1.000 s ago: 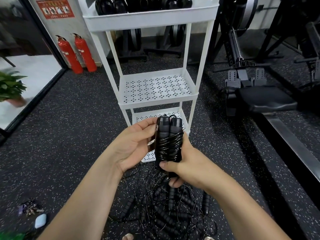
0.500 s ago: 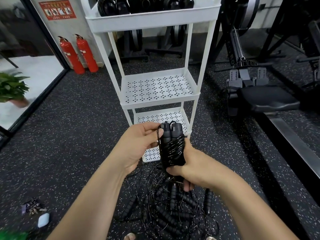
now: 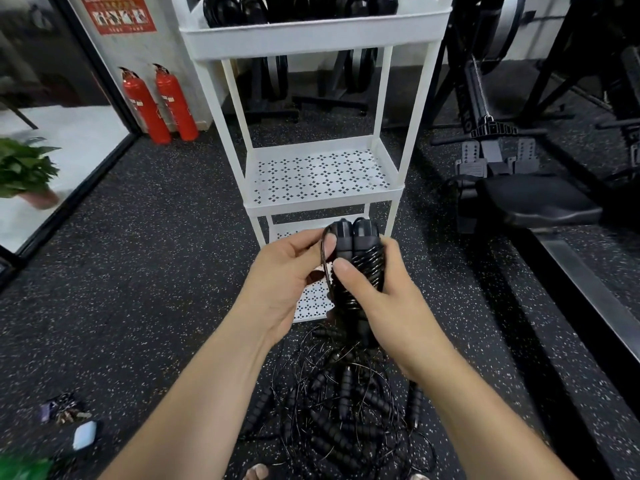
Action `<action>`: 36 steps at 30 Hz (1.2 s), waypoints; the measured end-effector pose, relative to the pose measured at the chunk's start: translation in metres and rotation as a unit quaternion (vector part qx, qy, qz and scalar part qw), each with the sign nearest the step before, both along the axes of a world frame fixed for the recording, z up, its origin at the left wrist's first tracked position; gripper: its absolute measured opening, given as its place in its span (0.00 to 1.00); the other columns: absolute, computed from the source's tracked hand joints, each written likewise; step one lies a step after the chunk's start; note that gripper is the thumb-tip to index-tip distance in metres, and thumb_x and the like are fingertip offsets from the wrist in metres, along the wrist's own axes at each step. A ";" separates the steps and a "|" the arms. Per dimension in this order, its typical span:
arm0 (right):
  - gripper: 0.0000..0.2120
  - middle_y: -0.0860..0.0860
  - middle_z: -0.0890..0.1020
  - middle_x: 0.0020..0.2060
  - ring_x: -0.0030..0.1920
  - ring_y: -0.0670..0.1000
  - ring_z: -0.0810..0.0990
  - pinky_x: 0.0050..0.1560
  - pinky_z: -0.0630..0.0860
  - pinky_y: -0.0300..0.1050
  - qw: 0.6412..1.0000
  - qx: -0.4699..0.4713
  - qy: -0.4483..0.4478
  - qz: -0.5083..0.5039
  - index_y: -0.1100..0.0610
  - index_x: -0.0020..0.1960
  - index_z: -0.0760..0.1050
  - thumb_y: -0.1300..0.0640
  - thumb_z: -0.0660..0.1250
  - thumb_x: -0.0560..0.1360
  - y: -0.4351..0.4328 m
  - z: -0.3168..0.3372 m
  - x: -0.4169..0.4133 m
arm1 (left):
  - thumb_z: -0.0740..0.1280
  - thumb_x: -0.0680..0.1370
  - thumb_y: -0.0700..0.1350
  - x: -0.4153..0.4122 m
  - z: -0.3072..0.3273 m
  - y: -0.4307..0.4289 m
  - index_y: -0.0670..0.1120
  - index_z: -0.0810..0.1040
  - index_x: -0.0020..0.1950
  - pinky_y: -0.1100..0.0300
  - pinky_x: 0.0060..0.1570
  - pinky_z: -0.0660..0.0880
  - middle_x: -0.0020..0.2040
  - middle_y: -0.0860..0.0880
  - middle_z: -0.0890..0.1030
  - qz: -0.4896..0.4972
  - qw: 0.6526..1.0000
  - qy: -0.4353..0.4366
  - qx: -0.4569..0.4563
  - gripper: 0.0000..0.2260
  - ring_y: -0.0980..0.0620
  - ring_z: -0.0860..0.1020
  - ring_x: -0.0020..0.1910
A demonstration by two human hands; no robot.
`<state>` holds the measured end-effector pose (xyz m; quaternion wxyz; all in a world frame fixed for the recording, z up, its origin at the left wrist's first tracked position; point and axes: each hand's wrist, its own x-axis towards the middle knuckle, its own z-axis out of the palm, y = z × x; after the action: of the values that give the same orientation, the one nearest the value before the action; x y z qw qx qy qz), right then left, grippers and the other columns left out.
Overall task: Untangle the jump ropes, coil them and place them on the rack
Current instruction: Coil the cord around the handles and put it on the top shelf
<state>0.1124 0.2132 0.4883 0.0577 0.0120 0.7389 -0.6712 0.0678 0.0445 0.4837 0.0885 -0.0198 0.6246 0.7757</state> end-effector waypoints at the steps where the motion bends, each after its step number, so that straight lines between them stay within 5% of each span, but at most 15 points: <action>1: 0.22 0.43 0.88 0.52 0.51 0.52 0.89 0.57 0.85 0.63 1.000 0.009 0.004 0.004 0.32 0.66 0.70 0.32 0.73 0.76 0.002 0.003 -0.001 | 0.73 0.82 0.44 0.001 -0.001 0.001 0.41 0.86 0.64 0.41 0.73 0.74 0.61 0.40 0.87 0.015 1.000 0.008 -0.004 0.13 0.40 0.83 0.66; 4: 0.16 0.42 0.88 0.48 0.47 0.50 0.88 0.56 0.85 0.58 0.996 0.080 0.014 0.029 0.33 0.62 0.72 0.37 0.74 0.78 0.009 0.008 -0.002 | 0.73 0.81 0.45 0.005 -0.004 0.000 0.43 0.87 0.62 0.39 0.73 0.73 0.60 0.41 0.87 0.032 0.999 -0.012 -0.003 0.11 0.42 0.83 0.63; 8: 0.15 0.43 0.88 0.46 0.42 0.45 0.87 0.53 0.84 0.48 0.983 0.178 0.001 0.051 0.36 0.61 0.69 0.37 0.71 0.80 0.013 0.008 -0.004 | 0.72 0.83 0.47 0.009 -0.005 0.002 0.48 0.88 0.60 0.53 0.54 0.72 0.57 0.47 0.89 0.031 0.996 -0.015 -0.076 0.09 0.49 0.80 0.55; 13: 0.20 0.42 0.86 0.51 0.45 0.42 0.87 0.53 0.85 0.48 0.943 0.267 -0.038 0.193 0.35 0.65 0.67 0.35 0.72 0.79 0.014 -0.004 0.002 | 0.62 0.88 0.50 0.003 0.022 0.000 0.48 0.85 0.62 0.53 0.55 0.77 0.52 0.49 0.90 0.076 0.989 0.042 -0.118 0.13 0.52 0.87 0.52; 17: 0.19 0.43 0.88 0.54 0.53 0.45 0.87 0.63 0.82 0.54 0.978 0.112 -0.058 0.164 0.36 0.64 0.73 0.37 0.76 0.78 -0.004 -0.019 0.017 | 0.67 0.86 0.44 0.000 0.029 -0.002 0.48 0.86 0.61 0.53 0.59 0.79 0.52 0.50 0.90 0.024 0.978 0.091 -0.184 0.08 0.51 0.88 0.54; 22: 0.17 0.55 0.88 0.56 0.55 0.62 0.89 0.59 0.84 0.68 0.989 -0.104 -0.081 0.068 0.45 0.67 0.77 0.50 0.76 0.80 0.001 0.001 0.000 | 0.63 0.88 0.49 0.004 0.031 -0.025 0.54 0.85 0.63 0.49 0.63 0.77 0.58 0.56 0.88 0.069 0.984 0.053 -0.158 0.11 0.57 0.85 0.59; 30: 0.17 0.55 0.88 0.57 0.57 0.60 0.88 0.59 0.85 0.66 0.990 -0.115 -0.063 0.055 0.45 0.67 0.77 0.47 0.76 0.80 0.008 -0.002 -0.002 | 0.74 0.81 0.47 0.006 0.026 -0.014 0.55 0.88 0.60 0.44 0.65 0.75 0.60 0.54 0.87 0.019 0.992 0.049 -0.111 0.08 0.53 0.82 0.62; 36: 0.19 0.47 0.88 0.56 0.58 0.53 0.88 0.64 0.83 0.63 0.995 -0.028 -0.025 0.093 0.38 0.67 0.74 0.40 0.75 0.79 0.017 -0.003 -0.004 | 0.74 0.80 0.42 0.008 0.017 0.000 0.46 0.86 0.64 0.38 0.73 0.74 0.63 0.42 0.85 0.021 0.999 0.021 -0.025 0.12 0.38 0.80 0.68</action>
<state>0.1088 0.2302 0.4854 0.1386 -0.0411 0.7163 -0.6827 0.0756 0.0443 0.5010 0.0583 -0.0190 0.6448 0.7619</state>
